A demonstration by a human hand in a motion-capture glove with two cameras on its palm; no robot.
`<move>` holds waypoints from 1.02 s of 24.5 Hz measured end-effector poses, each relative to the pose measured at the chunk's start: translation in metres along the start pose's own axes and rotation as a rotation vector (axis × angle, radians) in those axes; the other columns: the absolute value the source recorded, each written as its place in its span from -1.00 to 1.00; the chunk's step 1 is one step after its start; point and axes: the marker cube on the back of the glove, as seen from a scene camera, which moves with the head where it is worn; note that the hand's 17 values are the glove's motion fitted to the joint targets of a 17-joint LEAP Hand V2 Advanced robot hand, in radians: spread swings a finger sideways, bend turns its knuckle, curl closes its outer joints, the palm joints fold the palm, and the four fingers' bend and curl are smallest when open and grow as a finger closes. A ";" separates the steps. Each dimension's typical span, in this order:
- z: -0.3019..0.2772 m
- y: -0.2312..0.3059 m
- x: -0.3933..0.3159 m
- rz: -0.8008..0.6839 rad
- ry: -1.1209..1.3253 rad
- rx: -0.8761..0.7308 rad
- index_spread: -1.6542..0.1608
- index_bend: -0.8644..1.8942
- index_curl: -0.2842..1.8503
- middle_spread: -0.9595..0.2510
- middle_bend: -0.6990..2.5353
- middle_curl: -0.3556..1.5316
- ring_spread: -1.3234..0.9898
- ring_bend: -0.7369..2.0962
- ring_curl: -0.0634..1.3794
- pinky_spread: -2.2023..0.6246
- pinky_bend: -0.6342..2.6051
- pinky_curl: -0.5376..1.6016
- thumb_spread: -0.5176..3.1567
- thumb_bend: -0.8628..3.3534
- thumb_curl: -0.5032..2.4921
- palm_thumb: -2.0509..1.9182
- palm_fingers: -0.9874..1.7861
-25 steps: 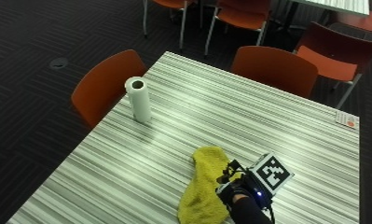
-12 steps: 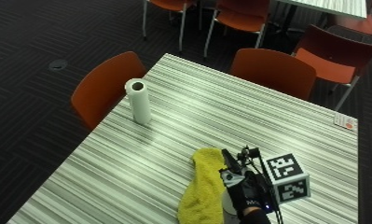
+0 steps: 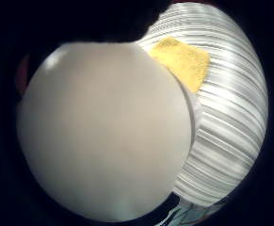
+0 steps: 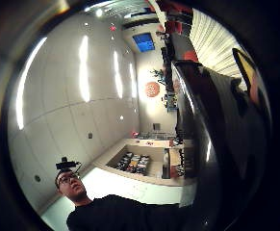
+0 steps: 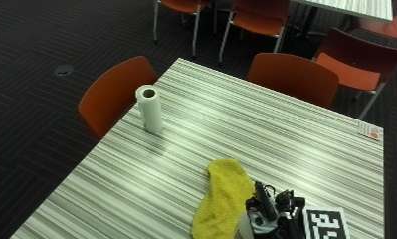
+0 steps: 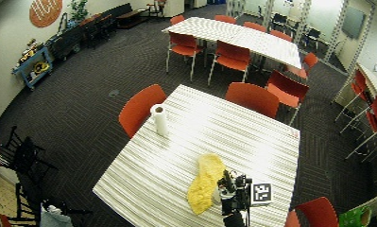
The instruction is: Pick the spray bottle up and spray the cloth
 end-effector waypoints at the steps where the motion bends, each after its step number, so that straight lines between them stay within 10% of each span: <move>1: 0.000 0.004 -0.002 0.023 -0.022 0.003 0.67 -0.15 -0.11 0.53 -0.32 0.04 0.05 -0.14 -0.21 0.64 -0.54 -0.28 -0.26 -0.59 -0.09 0.65 0.44; 25: 0.071 -0.052 -0.016 0.083 -0.061 -0.192 0.69 -0.14 -0.10 0.54 -0.31 0.06 0.04 -0.15 -0.21 0.63 -0.55 -0.30 -0.26 -0.59 -0.08 0.65 0.43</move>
